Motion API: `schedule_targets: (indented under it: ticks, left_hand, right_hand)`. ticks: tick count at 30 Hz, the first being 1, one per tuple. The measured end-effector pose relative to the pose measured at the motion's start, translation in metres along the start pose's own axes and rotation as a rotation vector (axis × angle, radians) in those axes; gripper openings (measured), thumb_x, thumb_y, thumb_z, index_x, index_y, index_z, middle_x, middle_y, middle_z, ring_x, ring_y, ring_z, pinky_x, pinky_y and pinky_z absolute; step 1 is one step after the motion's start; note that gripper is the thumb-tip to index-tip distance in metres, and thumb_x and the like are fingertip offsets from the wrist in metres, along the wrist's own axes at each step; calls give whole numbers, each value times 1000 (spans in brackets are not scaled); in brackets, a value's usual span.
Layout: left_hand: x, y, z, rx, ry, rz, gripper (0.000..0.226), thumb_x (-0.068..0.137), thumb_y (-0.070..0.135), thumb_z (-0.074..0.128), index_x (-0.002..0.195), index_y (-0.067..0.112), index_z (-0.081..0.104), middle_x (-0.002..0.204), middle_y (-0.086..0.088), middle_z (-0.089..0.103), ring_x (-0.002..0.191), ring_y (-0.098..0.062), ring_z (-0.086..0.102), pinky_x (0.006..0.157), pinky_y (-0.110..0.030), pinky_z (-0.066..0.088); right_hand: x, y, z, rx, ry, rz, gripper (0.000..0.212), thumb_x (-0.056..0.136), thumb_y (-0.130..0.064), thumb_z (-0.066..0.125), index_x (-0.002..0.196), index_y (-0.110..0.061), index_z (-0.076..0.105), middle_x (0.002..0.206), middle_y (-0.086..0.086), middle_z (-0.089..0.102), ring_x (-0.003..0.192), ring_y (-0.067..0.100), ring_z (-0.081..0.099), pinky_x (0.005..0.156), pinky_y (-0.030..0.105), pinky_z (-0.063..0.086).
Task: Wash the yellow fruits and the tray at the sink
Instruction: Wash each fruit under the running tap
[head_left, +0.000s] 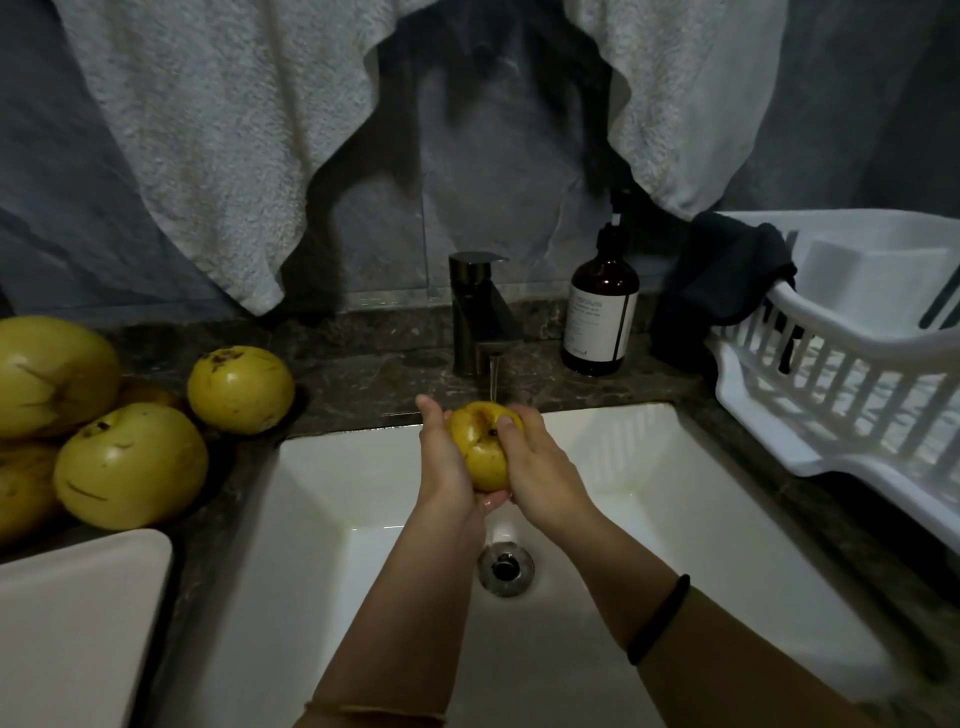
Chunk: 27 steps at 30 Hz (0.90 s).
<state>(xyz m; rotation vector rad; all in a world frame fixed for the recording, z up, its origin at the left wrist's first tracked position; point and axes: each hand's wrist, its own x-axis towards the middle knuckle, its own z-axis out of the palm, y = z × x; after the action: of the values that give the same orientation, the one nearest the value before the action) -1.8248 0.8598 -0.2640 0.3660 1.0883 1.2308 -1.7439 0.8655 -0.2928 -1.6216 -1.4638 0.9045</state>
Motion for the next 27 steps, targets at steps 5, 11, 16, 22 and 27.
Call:
schedule_targets:
  ticks: [5,11,16,22,27]
  left_hand:
    - [-4,1,1,-13,-13,-16,54,90,69,29,104,25,56,96,-13,64,88,-30,61,71,-43,50]
    - [-3,1,0,14,-8,-31,61,89,71,29,119,25,57,111,-14,65,96,-31,63,75,-44,51]
    - [-1,1,0,0,-4,-33,63,89,72,28,120,25,57,113,-15,64,97,-33,62,84,-50,52]
    - [1,1,-1,-14,-14,-27,64,89,72,26,125,26,53,115,-16,62,100,-35,61,89,-54,50]
    - [2,-1,-1,-7,-18,-24,63,88,72,27,121,27,55,115,-15,63,102,-34,61,94,-54,47]
  right_hand:
    - [4,-1,-1,53,44,19,43,98,-46,19,127,-28,46,126,5,55,112,27,54,97,51,45]
    - [2,0,1,54,26,26,40,99,-51,26,128,-30,43,119,3,56,109,27,56,95,51,47]
    - [3,-2,-2,81,107,6,41,101,-43,19,114,-32,56,110,2,59,105,25,57,91,51,49]
    - [0,-2,-1,52,93,-20,50,98,-54,21,132,-30,50,126,3,57,114,26,55,96,50,47]
    - [-1,-4,-2,23,72,-18,51,98,-54,24,132,-27,49,127,6,57,114,28,55,96,50,46]
